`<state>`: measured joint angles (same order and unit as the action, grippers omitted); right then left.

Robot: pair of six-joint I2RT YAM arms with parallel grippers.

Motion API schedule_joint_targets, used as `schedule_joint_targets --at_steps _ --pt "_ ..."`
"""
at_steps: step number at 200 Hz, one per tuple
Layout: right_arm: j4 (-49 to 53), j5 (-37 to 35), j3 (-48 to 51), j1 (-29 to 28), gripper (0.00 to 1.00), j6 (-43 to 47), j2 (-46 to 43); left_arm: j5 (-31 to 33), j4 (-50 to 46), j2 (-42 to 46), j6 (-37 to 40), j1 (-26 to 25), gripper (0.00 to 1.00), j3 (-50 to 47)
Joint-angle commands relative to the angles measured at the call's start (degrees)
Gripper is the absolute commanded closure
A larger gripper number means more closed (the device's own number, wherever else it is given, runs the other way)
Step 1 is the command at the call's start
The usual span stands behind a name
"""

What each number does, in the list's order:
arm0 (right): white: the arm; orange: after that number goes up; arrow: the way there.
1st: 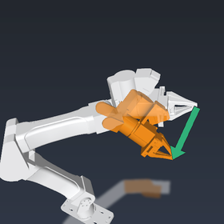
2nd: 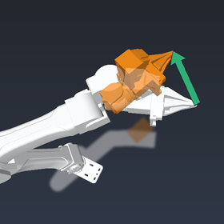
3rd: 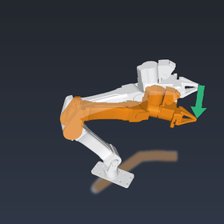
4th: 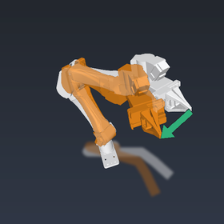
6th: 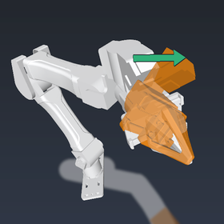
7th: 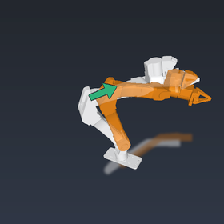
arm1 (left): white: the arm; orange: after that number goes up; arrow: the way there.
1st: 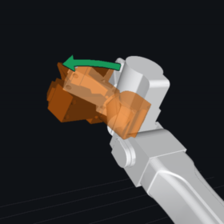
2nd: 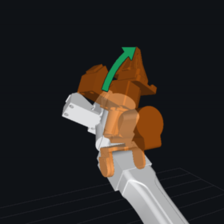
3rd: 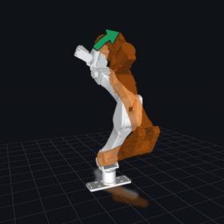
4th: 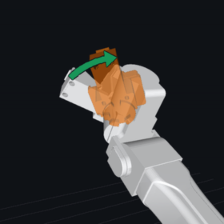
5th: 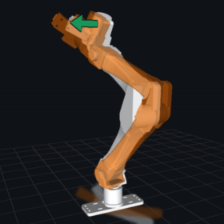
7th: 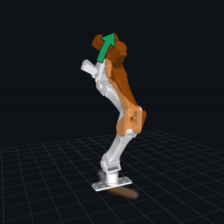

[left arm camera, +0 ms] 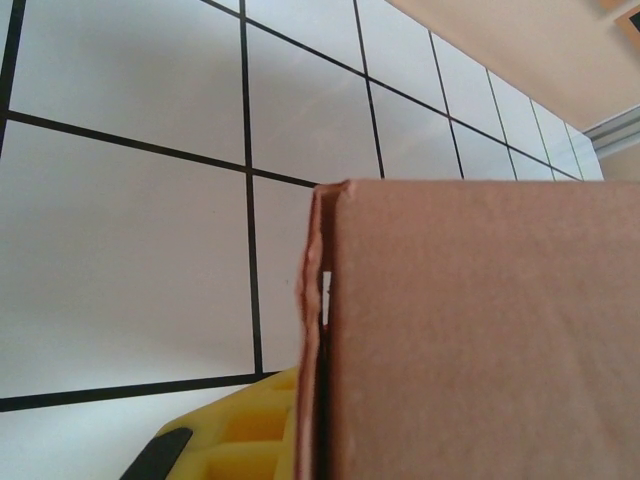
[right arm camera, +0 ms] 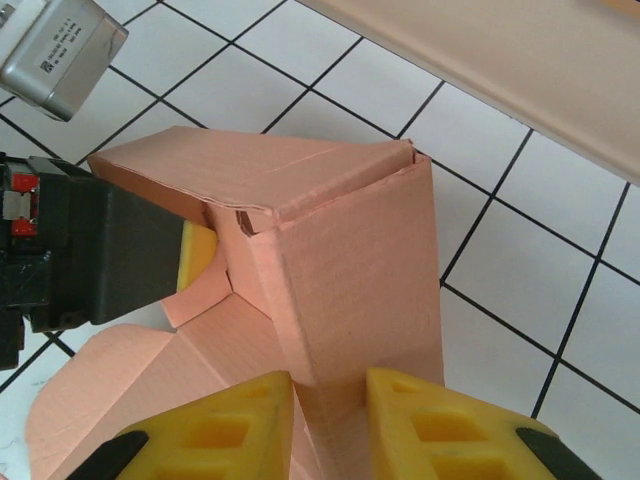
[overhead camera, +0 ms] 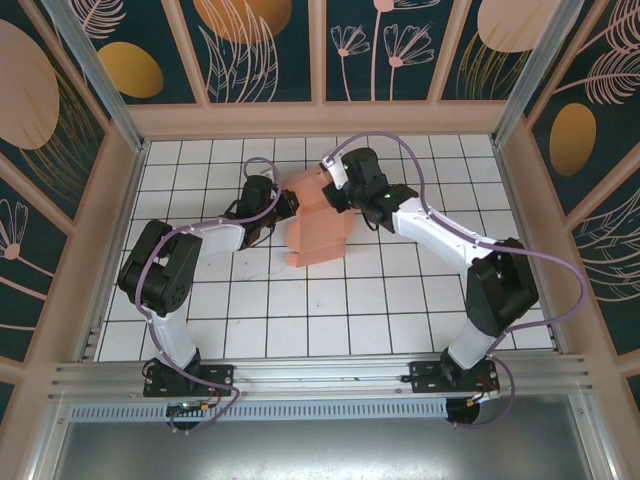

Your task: Fold the paper box

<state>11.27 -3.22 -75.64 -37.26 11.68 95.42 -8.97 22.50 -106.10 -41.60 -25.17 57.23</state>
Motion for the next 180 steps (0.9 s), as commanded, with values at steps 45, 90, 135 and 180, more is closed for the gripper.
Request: schedule_joint_targets --at_steps 45,90,135,180 --pt "-5.2 -18.1 -1.8 -4.4 0.77 0.0 5.2 -2.1 0.4 0.1 -0.2 -0.2 1.00 1.4" --pt "-8.2 -30.1 -2.1 -7.2 0.78 1.4 7.7 -2.2 -0.3 0.0 -0.8 -0.2 1.00 1.8" --pt "-11.2 -42.7 -3.8 -10.0 0.76 1.6 12.0 -1.6 -2.8 -0.9 -1.7 -0.2 1.00 3.0" --pt "-14.1 -49.2 -4.4 -12.1 0.76 5.1 15.0 -2.3 -3.4 -1.2 -2.4 -0.2 1.00 3.4"
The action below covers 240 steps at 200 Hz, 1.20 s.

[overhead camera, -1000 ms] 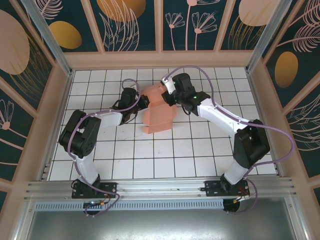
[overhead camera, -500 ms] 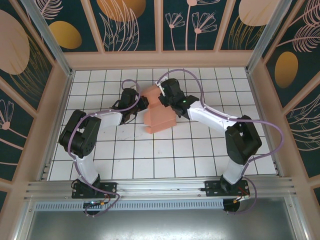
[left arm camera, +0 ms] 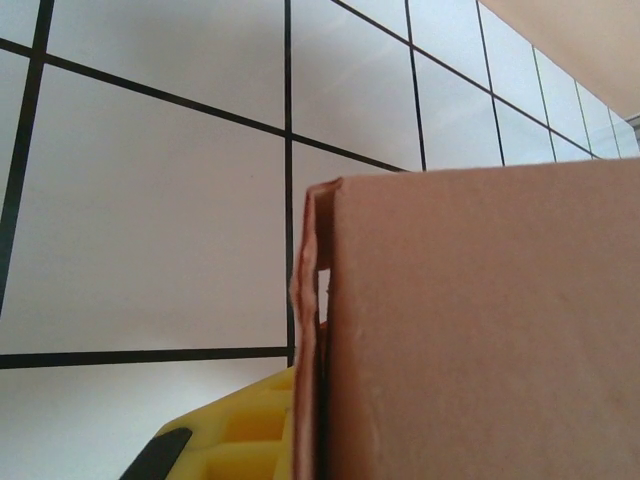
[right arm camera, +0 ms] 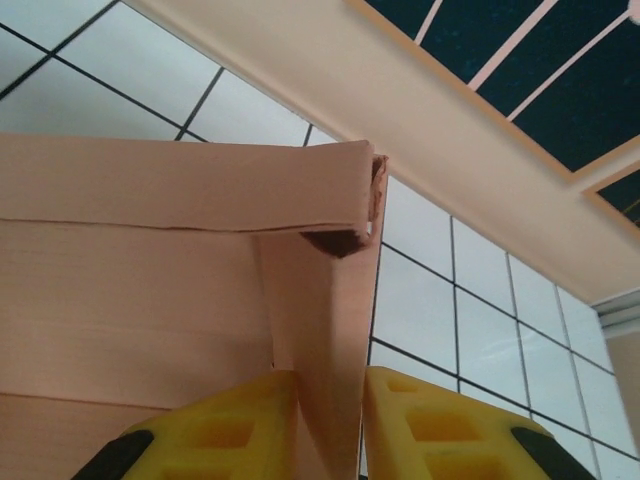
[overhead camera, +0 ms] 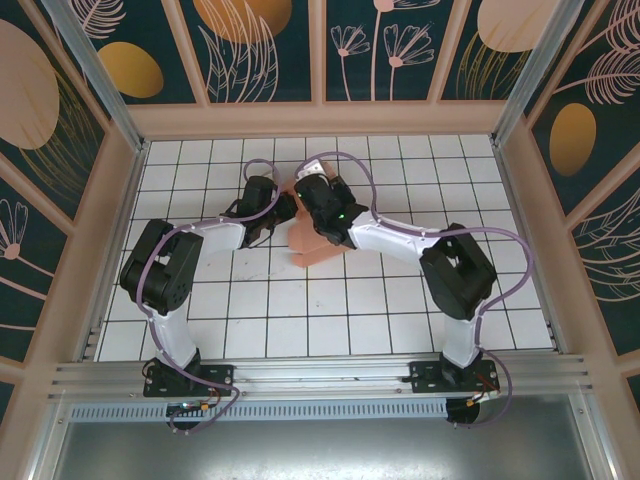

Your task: Fold the paper box

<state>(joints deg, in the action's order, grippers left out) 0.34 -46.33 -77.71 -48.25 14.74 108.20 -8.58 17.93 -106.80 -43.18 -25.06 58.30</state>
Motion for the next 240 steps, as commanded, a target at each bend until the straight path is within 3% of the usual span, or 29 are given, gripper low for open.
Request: schedule_joint_targets --at_steps 1,41,68,103,128,164,177,190,225,240 --pt "-3.1 -6.2 -2.3 -1.2 0.76 2.1 2.3 -2.7 1.2 -0.5 -0.8 -0.3 1.00 2.3" --pt "-6.3 -9.9 -1.9 -2.6 0.82 3.8 4.1 -3.1 1.2 -0.4 -0.8 -0.3 1.00 2.3" --pt "-8.2 -11.1 -1.3 -3.0 1.00 5.3 4.5 -3.3 1.2 -0.3 -0.8 -0.3 1.00 2.2" --pt "-9.0 -11.4 -0.9 -3.1 1.00 6.0 5.0 -3.5 1.3 0.0 -1.0 -0.3 1.00 1.8" --pt "-9.3 -11.5 -0.7 -3.1 0.84 6.1 5.3 -3.6 1.5 0.2 -1.0 -0.3 1.00 1.7" --pt "-9.8 -12.0 -0.4 -3.1 0.81 6.1 5.9 -3.6 1.5 0.7 -1.0 -0.3 1.00 1.3" --pt "-10.4 -12.1 0.0 -3.1 0.85 6.1 5.9 -3.5 1.4 0.8 -1.0 -0.3 1.00 1.2" --pt "-10.7 -12.5 0.2 -3.1 1.00 6.1 5.9 -3.5 1.5 0.7 -1.0 -0.3 1.00 1.2" --pt "-12.0 -12.9 0.9 -3.2 1.00 6.2 5.3 -3.6 1.1 0.5 -1.0 -0.3 1.00 1.6" --pt "-12.3 -11.3 1.4 -3.3 0.79 4.8 4.1 -3.5 0.9 0.3 -0.8 -0.3 1.00 1.7"
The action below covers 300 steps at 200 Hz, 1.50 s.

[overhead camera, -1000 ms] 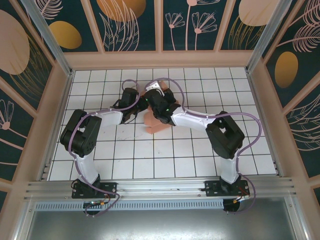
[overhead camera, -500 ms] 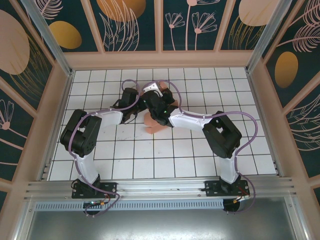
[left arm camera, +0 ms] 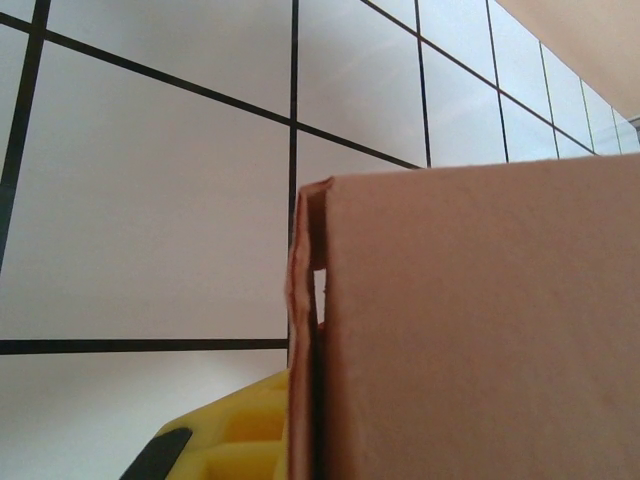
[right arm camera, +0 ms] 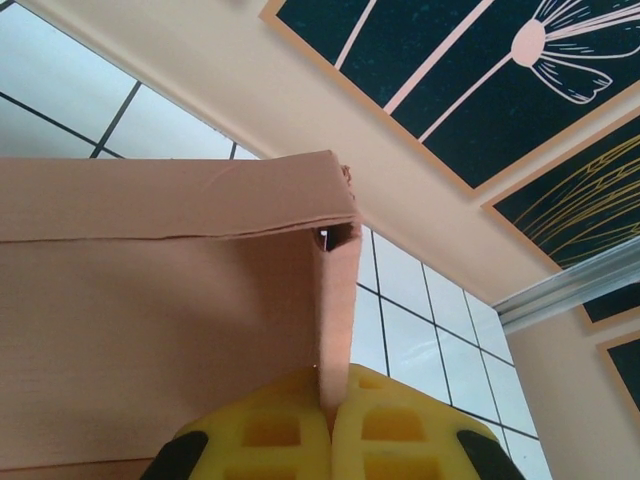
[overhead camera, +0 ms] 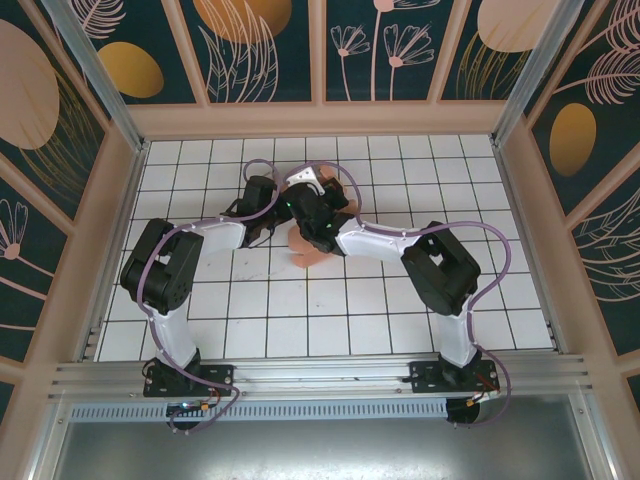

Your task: Fold the paper box

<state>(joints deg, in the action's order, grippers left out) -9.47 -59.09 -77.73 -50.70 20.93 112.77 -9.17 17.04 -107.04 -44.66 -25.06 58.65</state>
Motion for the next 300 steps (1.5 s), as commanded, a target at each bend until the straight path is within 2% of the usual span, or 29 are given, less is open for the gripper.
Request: schedule_joint_targets --at_steps 1,16,36,47,63,96,130,156,178,210,234,253,273,300 --pt "-2.5 1.7 1.5 -1.0 0.78 -1.5 -0.6 -2.8 1.8 0.5 0.7 -0.3 1.00 1.4" --pt "-4.4 5.4 3.7 -1.1 0.58 -3.0 -3.4 -2.8 1.9 0.3 0.7 -0.2 1.00 1.4" --pt "-5.9 8.9 6.1 -1.2 0.46 -4.3 -6.6 -2.7 1.6 -0.1 0.7 -0.3 1.00 1.7" --pt "-6.5 11.4 7.6 -1.2 0.33 -4.4 -8.5 -2.6 1.6 -0.1 0.8 -0.2 1.00 1.8" --pt "-7.0 12.6 9.1 -1.2 0.28 -4.6 -10.3 -2.4 1.2 -0.2 1.0 -0.1 1.00 2.1" --pt "-8.6 17.6 13.0 -0.7 0.23 -7.9 -16.1 -1.9 0.4 0.1 2.7 0.3 1.00 2.6" --pt "-9.5 30.2 17.7 2.0 0.23 -18.0 -24.4 -1.0 -1.9 1.4 7.4 2.1 1.00 3.2" --pt "-11.7 43.0 22.7 9.1 0.23 -30.6 -30.7 2.6 -7.9 4.4 14.8 3.6 1.00 4.6" --pt "-14.4 53.2 26.9 16.7 0.24 -40.5 -33.0 5.4 -18.7 6.0 23.2 3.8 1.00 9.3" --pt "-12.9 56.3 28.4 20.9 0.24 -42.1 -32.8 10.0 -37.8 5.7 31.8 3.9 1.00 18.7" --pt "-12.0 57.4 29.5 22.1 0.24 -40.6 -33.1 13.2 -52.8 2.3 34.9 3.9 1.00 26.4" --pt "-11.7 58.0 30.8 23.9 0.24 -40.6 -33.6 16.0 -60.8 0.8 36.2 3.9 1.00 29.5" --pt "-12.1 62.2 32.4 25.8 0.25 -40.3 -33.9 15.9 -68.9 0.1 38.6 3.7 1.00 31.4" --pt "-11.2 61.7 33.4 26.7 0.27 -38.4 -33.9 16.8 -76.6 0.0 41.0 3.5 1.00 30.5"
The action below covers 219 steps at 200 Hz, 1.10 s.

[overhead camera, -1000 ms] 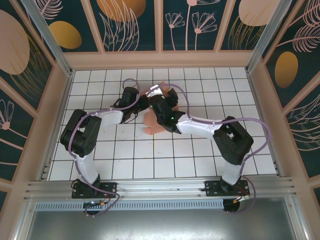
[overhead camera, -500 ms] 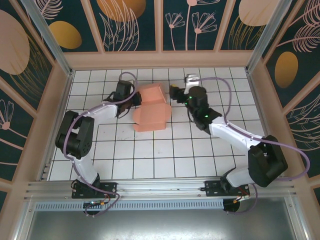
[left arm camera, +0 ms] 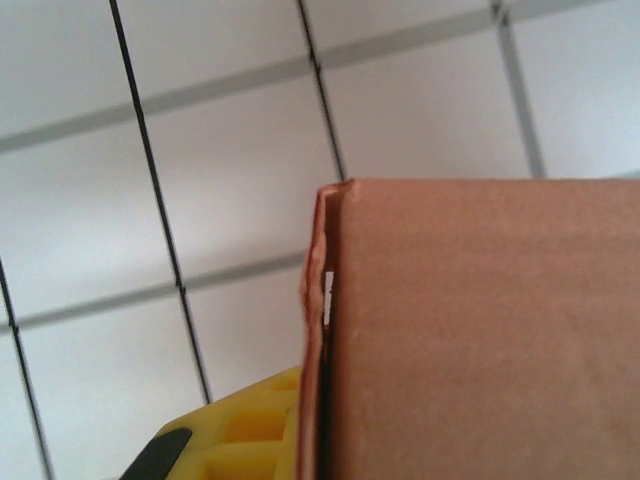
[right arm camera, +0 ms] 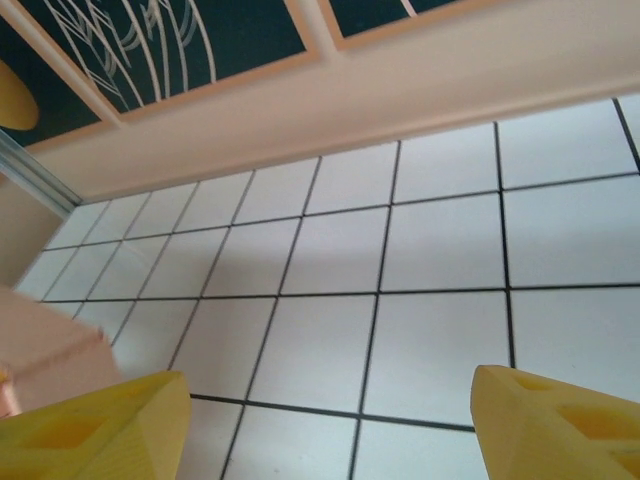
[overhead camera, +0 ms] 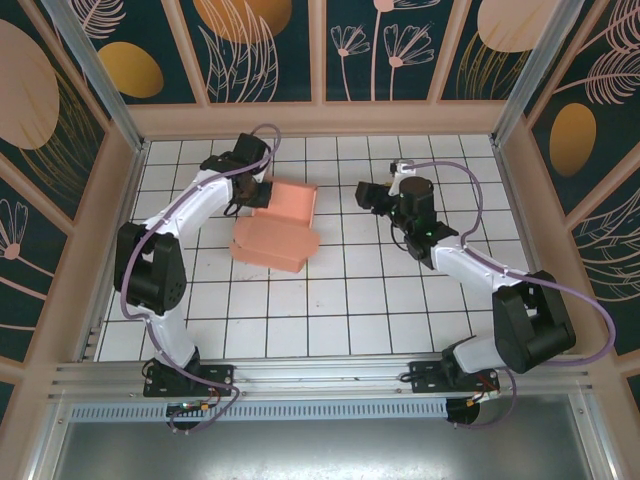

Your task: Fold the paper box

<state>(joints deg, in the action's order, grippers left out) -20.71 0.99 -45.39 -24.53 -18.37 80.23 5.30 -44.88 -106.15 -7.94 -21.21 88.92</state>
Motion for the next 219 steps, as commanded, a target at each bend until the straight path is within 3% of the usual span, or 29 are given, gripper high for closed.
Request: schedule_joint_targets --at_steps 1,70,139,160,189,219 --pt "0.1 1.5 1.0 0.6 0.27 1.0 -1.3 2.3 -14.8 -0.8 4.4 -0.4 1.00 0.2" --pt "3.0 -1.6 -0.5 -1.4 0.29 8.4 2.8 -1.0 -25.1 -10.0 10.0 -1.5 1.00 1.8" --pt "5.7 -8.0 -2.5 -1.6 0.27 15.7 3.3 -2.4 -30.6 -23.1 14.2 -5.2 1.00 15.1" --pt "6.6 -9.6 -3.1 -1.5 0.27 17.1 2.7 -3.1 -30.6 -24.4 14.7 -5.6 0.83 16.2" --pt "6.7 -8.8 -3.2 -1.6 0.27 17.3 2.3 -5.3 -30.7 -23.2 15.1 -5.7 0.81 18.8" --pt "6.5 -7.8 -3.5 -2.0 0.27 17.4 3.0 -5.3 -30.3 -20.7 16.1 -6.4 0.65 20.2"
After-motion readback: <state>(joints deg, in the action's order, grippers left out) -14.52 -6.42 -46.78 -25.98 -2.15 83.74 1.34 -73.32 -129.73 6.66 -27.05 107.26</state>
